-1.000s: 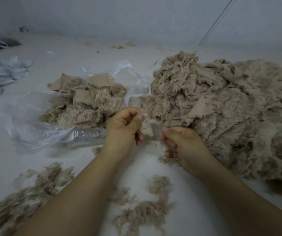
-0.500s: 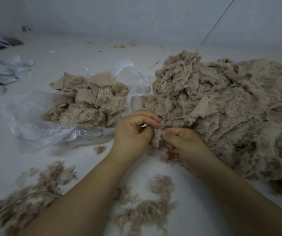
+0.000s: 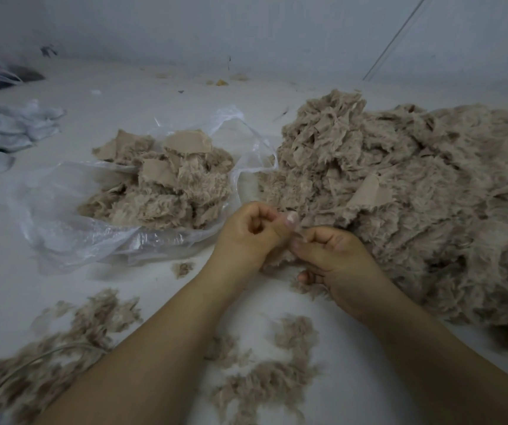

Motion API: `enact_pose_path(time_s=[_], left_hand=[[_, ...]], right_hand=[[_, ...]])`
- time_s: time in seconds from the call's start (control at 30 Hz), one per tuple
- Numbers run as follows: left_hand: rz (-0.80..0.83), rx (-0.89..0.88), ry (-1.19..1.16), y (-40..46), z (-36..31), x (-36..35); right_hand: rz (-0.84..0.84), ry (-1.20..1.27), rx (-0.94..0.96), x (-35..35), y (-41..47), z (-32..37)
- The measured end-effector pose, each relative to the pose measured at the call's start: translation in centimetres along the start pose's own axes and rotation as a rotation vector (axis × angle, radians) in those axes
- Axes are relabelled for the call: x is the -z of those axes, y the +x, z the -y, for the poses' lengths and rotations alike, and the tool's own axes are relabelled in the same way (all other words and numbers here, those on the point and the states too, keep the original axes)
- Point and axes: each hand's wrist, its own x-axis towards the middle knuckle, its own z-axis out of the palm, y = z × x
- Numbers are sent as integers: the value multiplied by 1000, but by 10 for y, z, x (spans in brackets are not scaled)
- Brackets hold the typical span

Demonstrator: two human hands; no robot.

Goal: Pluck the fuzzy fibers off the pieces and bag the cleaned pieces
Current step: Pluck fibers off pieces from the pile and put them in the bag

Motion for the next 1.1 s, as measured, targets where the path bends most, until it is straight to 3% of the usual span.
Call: enact_pose_path(time_s=[0.23, 0.33, 0.43, 0.63, 0.93, 1.1], left_hand=[[39, 177, -91, 3, 0, 7], [50, 175, -76, 4, 1, 6], [57, 147, -50, 4, 1, 4], [8, 107, -114, 5, 3, 5], [331, 273, -168, 7, 1, 19], [561, 344, -66, 6, -2, 36]], right_hand=[[-120, 117, -80, 2, 4, -2], [-107, 156, -63, 1, 3, -1], [-34, 44, -11, 0, 1, -1], [-70, 69, -20, 2, 2, -3], [-59, 123, -12, 3, 1, -3], [-100, 129, -33, 2, 3, -3]])
